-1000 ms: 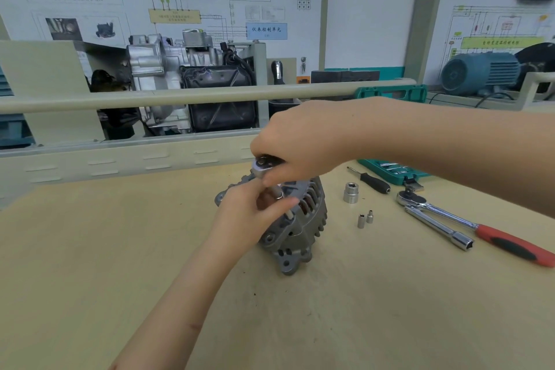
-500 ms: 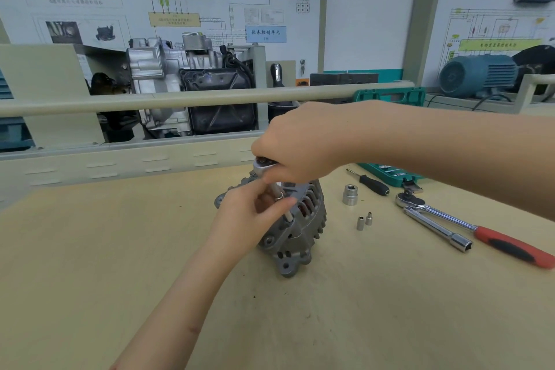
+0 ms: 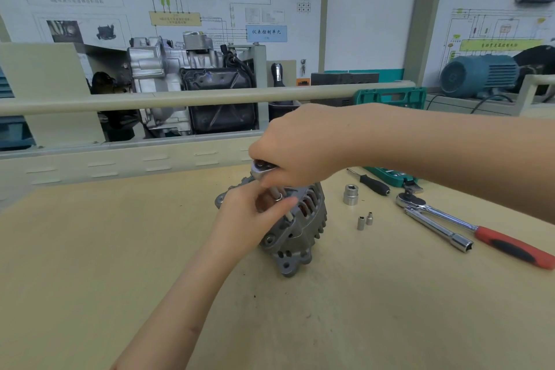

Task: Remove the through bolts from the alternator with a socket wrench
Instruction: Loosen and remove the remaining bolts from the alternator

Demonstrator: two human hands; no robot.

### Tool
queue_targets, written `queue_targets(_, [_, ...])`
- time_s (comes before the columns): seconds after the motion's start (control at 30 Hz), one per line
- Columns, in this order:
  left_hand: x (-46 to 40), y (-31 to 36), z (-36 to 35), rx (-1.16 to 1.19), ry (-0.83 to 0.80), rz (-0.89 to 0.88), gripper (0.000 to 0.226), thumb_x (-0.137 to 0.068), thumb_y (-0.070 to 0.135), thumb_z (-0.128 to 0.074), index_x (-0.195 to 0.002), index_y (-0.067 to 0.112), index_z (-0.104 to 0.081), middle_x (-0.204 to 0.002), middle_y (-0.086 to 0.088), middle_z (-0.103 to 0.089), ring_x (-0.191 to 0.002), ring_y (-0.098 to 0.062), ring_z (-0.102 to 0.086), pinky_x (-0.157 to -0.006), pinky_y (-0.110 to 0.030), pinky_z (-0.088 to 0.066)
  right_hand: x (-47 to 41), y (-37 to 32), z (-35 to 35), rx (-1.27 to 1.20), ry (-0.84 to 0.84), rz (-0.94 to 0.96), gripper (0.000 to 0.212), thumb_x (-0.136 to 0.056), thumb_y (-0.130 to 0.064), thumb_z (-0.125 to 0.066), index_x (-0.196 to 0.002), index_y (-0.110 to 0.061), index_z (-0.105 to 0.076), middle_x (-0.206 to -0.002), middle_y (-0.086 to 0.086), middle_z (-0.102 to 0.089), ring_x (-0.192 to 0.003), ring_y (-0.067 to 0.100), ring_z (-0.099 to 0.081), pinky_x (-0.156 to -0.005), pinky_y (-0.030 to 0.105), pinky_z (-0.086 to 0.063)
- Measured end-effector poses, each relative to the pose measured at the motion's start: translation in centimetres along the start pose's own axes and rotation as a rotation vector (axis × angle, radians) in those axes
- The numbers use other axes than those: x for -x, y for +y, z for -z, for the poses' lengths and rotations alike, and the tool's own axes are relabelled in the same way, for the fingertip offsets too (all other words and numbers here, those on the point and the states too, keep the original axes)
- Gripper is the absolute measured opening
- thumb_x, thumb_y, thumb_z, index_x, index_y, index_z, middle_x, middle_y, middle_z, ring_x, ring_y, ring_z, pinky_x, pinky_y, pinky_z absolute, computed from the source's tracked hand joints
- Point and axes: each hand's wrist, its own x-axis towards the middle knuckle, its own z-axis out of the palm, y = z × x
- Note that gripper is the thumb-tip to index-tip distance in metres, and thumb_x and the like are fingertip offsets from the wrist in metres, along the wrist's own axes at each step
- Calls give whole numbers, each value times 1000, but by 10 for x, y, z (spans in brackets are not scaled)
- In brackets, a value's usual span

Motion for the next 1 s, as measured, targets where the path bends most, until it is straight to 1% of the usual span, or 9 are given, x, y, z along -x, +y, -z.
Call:
queue_targets(0.1, [-1,0,5,29,-69,-4,7,-78,27,-67,-78,21,-66,-52,10,-53,-51,0,-46,-51,-13,-36,1,1,0,-16,-9,6,20,-89,-35,-47,-99,-23,-59,-58,-14,-31,-47,0,-24,-43,20,-16])
queue_targets(0.23, [-2,-1,4,-20,-39,-5,19,-78,27,-66,-78,8,-64,-54,8,-50,-50,0,-44,-49,-11,-34,4,2,3,-12,-16,8,17,-89,-36,-47,-95,-25,-58,-57,-14,-31,-47,0,-24,-43,20,-15])
queue_targets(0.3, [0,1,1,-32,1,-31,15,-77,28,-67,-79,16,-60,-54,9,-50,-53,0,-46,-50,-13,-36,3,0,3,12,-10,-3,12,-88,-35,-48,-81,-26,-50,-56,-14,-29,-46,2,-23,-43,22,-14])
queue_targets(0.37, [1,2,-1,-22,24,-48,12,-76,28,-68,-78,26,-56,-55,10,-50,-54,0,-47,-52,-17,-38,-1,1,3,18,-24,-18,22,-87,-33,-49,-69,-25,-40,-56,-12,-32,-47,5,-26,-43,23,-17])
queue_targets(0.47, [0,1,1,17,7,-18,15,-76,28,-69,-71,31,-56,-52,12,-51,-51,1,-47,-50,-13,-37,-4,3,2,-21,-44,33,14,-88,-34,-48,-78,-24,-47,-62,-10,-40,-52,9,-36,-47,23,-23])
queue_targets(0.57, [0,1,4,40,-48,-11,18,-78,26,-68,-67,33,-55,-49,15,-53,-50,-1,-49,-50,-12,-40,2,1,1,10,2,-7,13,-87,-32,-49,-76,-28,-41,-54,-13,-30,-45,2,-24,-42,22,-15])
queue_targets(0.7, [0,2,3,57,-38,-2,15,-80,22,-66,-66,19,-60,-57,1,-57,-67,-29,-60,-70,-45,-53,7,3,2,-7,12,-4,10,-89,-35,-47,-86,-27,-53,-55,-14,-29,-46,1,-23,-43,21,-14])
queue_targets(0.87, [2,3,-4,1,64,-25,17,-77,25,-68,-80,11,-60,-53,7,-48,-51,-6,-46,-53,-21,-39,2,5,1,9,-11,-22,17,-87,-35,-49,-75,-25,-42,-56,-12,-33,-46,4,-27,-43,22,-17])
queue_targets(1.0, [2,4,-2,29,27,15,13,-77,26,-68,-80,14,-62,-57,0,-54,-53,-16,-52,-57,-33,-45,-1,8,-1,-53,-51,47,21,-89,-39,-46,-91,-20,-54,-70,-9,-49,-57,9,-40,-50,22,-28])
